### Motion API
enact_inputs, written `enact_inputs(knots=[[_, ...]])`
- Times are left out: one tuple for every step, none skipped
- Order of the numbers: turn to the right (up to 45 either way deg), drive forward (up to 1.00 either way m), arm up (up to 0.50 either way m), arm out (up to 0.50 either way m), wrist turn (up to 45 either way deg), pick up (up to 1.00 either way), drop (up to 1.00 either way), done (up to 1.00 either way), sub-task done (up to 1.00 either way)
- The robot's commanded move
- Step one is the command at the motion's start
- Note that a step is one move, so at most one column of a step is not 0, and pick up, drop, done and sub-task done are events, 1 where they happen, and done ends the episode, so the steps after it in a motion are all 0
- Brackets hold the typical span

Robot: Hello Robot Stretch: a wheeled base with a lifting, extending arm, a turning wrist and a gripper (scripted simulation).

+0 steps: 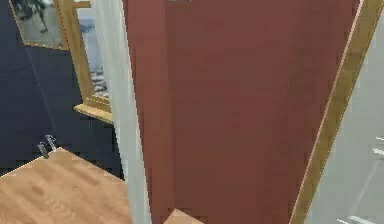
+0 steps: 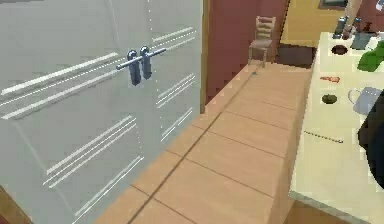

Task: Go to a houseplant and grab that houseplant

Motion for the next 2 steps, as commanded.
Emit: enact_inputs(knots=[[-42.0, 0.00, 0.00, 0.00, 0.0, 0.00, 0.00, 0.00, 0.00], [0.0, 1.00, 0.00, 0.00, 0.0, 0.00, 0.00, 0.00, 0.00]])
